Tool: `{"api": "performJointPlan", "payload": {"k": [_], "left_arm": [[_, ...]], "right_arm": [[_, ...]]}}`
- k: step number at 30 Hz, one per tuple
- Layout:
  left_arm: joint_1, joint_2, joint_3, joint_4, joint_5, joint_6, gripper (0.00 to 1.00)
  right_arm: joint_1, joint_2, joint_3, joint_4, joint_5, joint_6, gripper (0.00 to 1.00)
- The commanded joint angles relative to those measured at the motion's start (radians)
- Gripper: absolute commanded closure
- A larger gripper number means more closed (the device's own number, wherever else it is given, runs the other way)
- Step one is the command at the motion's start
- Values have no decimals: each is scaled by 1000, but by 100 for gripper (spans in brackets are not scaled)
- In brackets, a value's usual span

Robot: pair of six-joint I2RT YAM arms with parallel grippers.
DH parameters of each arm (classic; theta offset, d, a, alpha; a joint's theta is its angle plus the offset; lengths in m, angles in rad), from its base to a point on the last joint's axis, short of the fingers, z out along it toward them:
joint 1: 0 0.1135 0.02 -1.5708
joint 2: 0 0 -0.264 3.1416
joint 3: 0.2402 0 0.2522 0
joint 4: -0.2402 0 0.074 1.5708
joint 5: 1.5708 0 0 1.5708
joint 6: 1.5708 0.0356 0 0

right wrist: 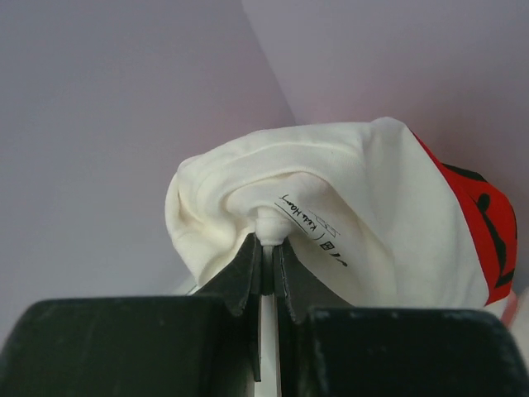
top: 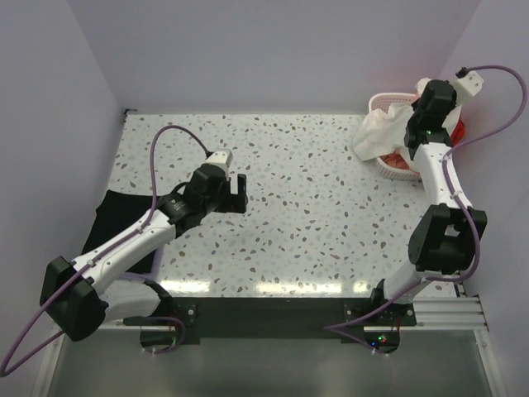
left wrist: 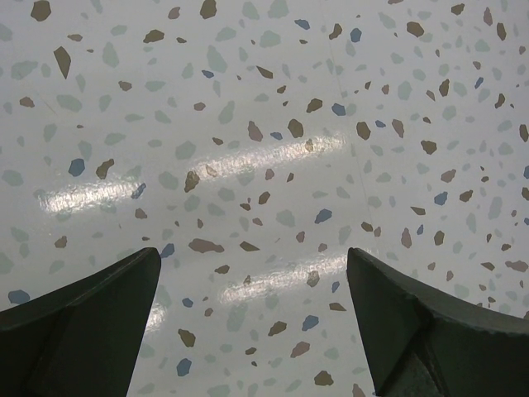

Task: Fold and stack the t-shirts
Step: Grab the tshirt from the pile, then move the tshirt to the center of the board

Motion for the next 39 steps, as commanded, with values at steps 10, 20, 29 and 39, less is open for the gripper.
{"api": "performJointPlan", "payload": {"k": [10,20,29,39], "left_arm": [[7,-25,38,1,-2,20,0],[7,-25,38,2,-1,19,0],[21,-26,38,4,16,16,0],[35,-35,32,7,5,10,0]], "right_arm": [[7,-54,201,-29,-48,-30,100],[12,-172,246,-52,-214,0,100],[122,-261,330,-141,-318,3,100],[408,-243,338,-216,-407,-1,100]]}}
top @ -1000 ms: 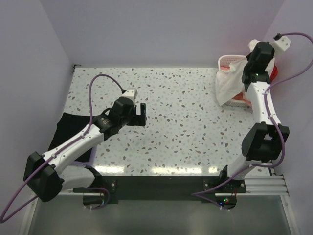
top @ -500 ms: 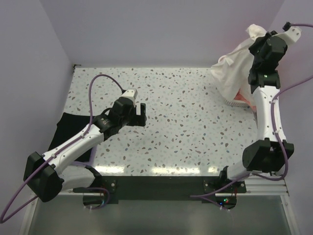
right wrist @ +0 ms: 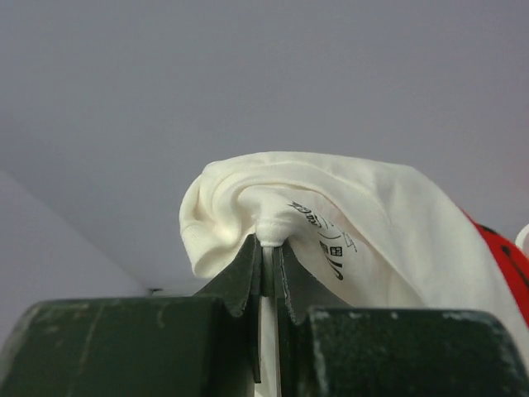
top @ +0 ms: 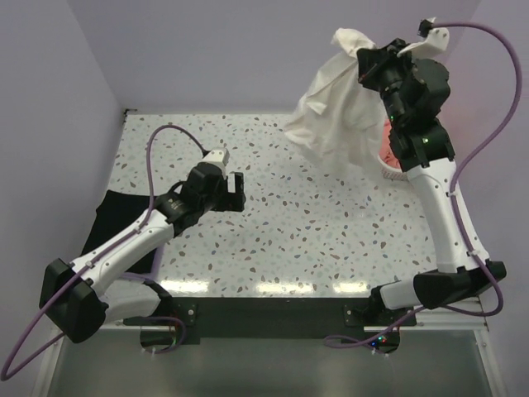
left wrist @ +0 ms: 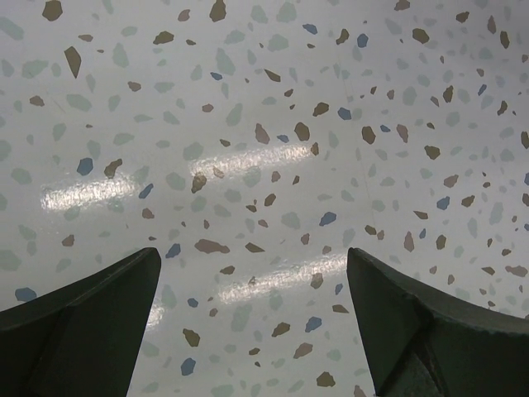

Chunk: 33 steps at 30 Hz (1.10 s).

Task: Fold and stack the t-shirts
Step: Move the tshirt to the center of the board

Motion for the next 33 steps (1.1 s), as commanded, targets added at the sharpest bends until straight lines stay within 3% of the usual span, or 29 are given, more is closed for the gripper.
{"api": "performJointPlan", "payload": {"k": [1,8,11,12,13,15,16,18,27,33], "left_arm": [[8,-29,31,15,-13,8,0],[11,-48,25,21,-39,7,0],[14,-46,22,25,-39,5,0],[16,-43,20,27,-39,5,0],[19,-40,21,27,-41,5,0],[19,-32,22,25,-44,5,0],[20,-29,22,25,-44,5,0],[20,-23,22,27,-42,5,0],[22,85,26,80,83,-83,0],[-7,268,20,169,24,-229,4]], "right_arm": [[71,14,26,4,-45,8,100],[137,115,31,-71,-4,-2,98],[137,152,-7,-80,-14,0,89],[137,162,-18,-81,-19,-2,81],[137,170,-27,-85,-20,0,64],[139,199,-30,-146,-27,1,47],[139,198,-52,-169,-25,0,33],[139,181,-105,-169,-25,7,25],[120,-24,-599,-122,137,60,28],[-1,-29,-774,-82,50,104,35]]}}
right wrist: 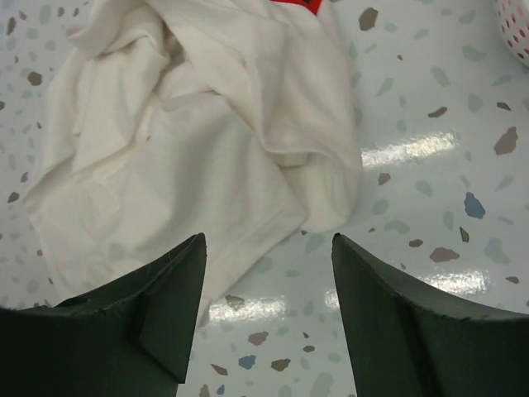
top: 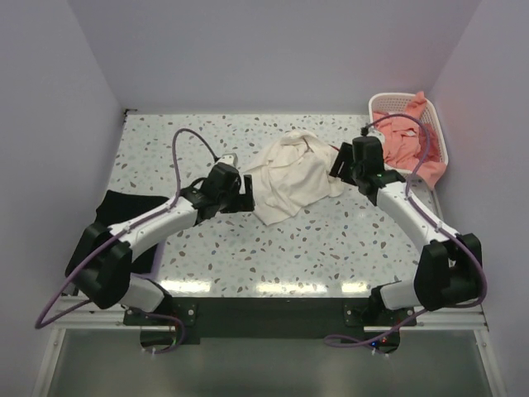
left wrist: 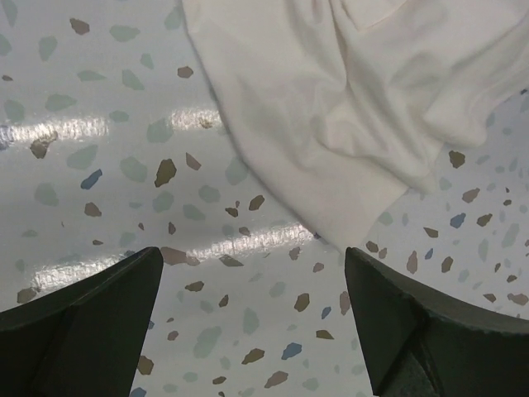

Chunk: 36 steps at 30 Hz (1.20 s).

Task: Fold and stack the t-shirts
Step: Move the tshirt to the center of the board, then flatten the tshirt out

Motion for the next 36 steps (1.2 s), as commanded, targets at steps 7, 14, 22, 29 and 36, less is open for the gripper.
{"api": "performJointPlan", "payload": {"k": [7,14,22,29,36], "left_arm": [[-56,307,98,124,-70,-164,13],[-70,459,190,148,-65,-171,20],[-51,494,269,107,-126,-162,81],[157,393,328,41,-148,-133,100],[344,295,365,-6,-182,-118,100]], "right_arm": [[-136,75,-154,197,-116,51,37],[-138,205,-154,289,-101,69,37],[-139,301,-65,262,-43,68,79],[-141,161,-37,121,-23,63,100],[-141,-123,-46,-37,-27,28,100]]}}
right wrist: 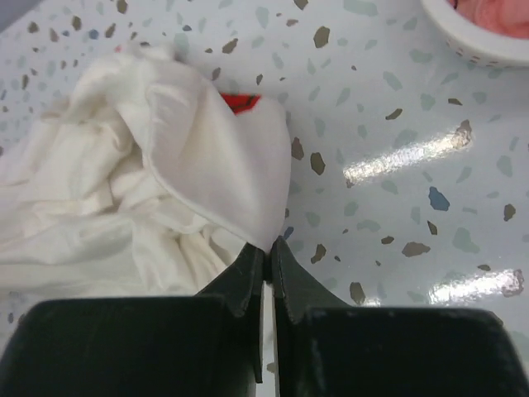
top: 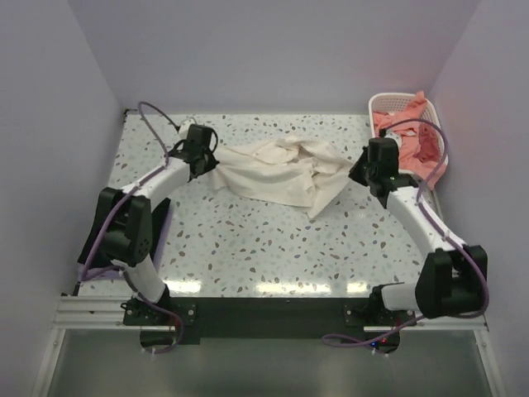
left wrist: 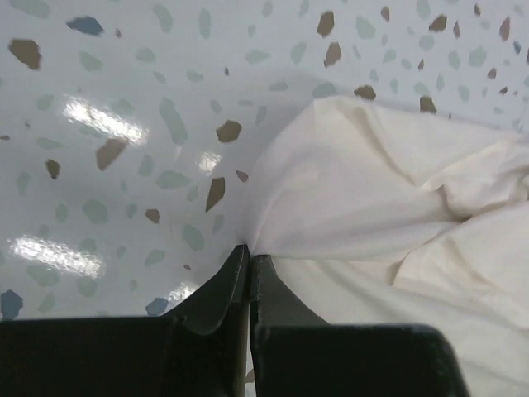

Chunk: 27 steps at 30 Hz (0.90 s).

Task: Fold and stack the t-shirts
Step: Flatten the tshirt out

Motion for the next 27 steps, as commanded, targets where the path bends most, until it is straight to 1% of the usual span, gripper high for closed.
{"api": "performJointPlan", "payload": {"k": [1,3,5,8,12,14,15,19,20,21,23,24,25,26,27], "left_arm": [[71,-99,48,-31,-34,25,100],[121,-136,55,-33,-17,35,100],[163,-168,67,-36,-5,45,100],[189,-188,94,-37,-10,76,100],[201,-168,154,-48,-17,120,100],[204,-124,216,-60,-11,157,100],[204,-102,275,-74,0,165,100],[206,46,427,-128,48,203,100],[204,73,459,-142,63,206,100],[206,100,526,-154,93,212,100],[206,181,599,-192,150,239,100],[206,236,669,-224,184,251,100],[206,260,702,-235,184,257,100],[204,296,761,-258,225,266,87],[204,297,762,-261,226,265,76]], "right_arm": [[-2,-154,36,-117,40,-37,100],[-2,-226,48,-154,60,-57,100],[-2,-263,77,-207,54,-70,100],[-4,-320,97,-237,42,-81,100],[-4,-329,122,-275,22,-92,100],[-2,-332,119,-275,23,-89,100],[-4,-329,111,-264,28,-89,100],[-4,-274,101,-244,57,-81,100],[-10,-233,102,-247,51,-80,100],[-13,-217,107,-256,46,-77,100],[-22,-193,91,-235,61,-69,100],[-38,-165,79,-206,62,-58,96],[-38,-165,79,-197,62,-52,96],[-58,-72,111,-201,25,-40,95],[-58,-71,111,-201,25,-40,95]]}}
